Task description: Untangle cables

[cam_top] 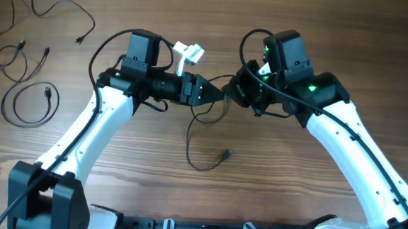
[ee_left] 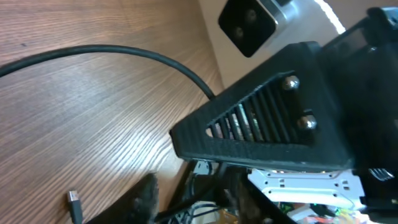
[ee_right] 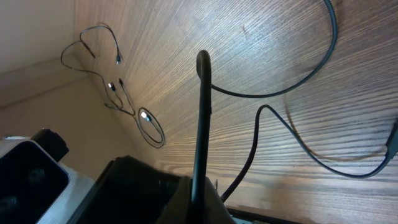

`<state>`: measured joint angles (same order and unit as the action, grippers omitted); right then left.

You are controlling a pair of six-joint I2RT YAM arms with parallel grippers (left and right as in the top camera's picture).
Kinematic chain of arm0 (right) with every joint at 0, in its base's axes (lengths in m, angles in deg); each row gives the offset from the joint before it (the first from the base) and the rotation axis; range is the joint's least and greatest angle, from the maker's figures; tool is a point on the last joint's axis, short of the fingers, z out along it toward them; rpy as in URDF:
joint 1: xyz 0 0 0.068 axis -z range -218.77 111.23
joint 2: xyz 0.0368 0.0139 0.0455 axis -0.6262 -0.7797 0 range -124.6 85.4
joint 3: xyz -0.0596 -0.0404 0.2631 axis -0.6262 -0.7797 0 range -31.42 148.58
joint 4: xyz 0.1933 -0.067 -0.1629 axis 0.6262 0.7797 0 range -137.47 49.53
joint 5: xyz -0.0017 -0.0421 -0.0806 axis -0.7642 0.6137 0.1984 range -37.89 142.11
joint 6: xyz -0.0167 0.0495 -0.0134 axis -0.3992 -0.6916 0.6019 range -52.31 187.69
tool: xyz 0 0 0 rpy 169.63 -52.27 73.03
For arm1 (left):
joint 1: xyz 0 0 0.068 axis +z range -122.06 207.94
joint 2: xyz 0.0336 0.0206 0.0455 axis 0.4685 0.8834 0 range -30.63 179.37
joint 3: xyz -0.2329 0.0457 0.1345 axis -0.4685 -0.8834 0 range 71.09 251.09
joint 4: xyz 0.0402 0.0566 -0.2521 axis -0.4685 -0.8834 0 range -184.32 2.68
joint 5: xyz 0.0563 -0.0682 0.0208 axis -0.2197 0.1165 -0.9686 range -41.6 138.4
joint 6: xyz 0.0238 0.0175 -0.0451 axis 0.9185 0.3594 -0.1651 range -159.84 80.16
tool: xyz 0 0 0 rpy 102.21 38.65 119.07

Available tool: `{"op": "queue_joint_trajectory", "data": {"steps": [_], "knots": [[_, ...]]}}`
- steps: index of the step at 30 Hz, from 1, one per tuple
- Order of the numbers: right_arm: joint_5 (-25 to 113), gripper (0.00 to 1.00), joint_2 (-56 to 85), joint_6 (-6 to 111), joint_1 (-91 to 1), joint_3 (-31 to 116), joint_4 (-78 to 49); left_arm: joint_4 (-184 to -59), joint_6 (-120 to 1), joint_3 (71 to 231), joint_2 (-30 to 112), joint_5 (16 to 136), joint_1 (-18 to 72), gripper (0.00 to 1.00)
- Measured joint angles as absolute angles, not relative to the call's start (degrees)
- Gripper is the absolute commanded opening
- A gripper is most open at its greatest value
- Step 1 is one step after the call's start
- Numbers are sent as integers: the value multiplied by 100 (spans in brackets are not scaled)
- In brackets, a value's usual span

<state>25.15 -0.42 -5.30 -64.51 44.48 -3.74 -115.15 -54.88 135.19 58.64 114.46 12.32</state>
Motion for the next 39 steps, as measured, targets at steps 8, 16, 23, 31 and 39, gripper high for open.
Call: {"op": "queue_joint_trajectory", "data": {"steps": [8,16,23,31,39], "knots": [[2484,4,-42,-508,-6448,4448,-398,-11561,-5519,13519,5864,11580,1232,30],[2358,4,-42,-508,-6451,4448,-422,-11880,-5342,13521,5864,11427,1114,26],[2316,59,-45,-369,-6451,4448,-374,-11837,-5259,13523,5853,11427,1097,4],[2240,100,-42,624,-6287,4448,-320,-12071,-6184,13674,4634,9989,1143,4],[2952,100,-32,1408,-5469,4448,889,-12444,-7250,13722,1965,7600,2544,4]]}}
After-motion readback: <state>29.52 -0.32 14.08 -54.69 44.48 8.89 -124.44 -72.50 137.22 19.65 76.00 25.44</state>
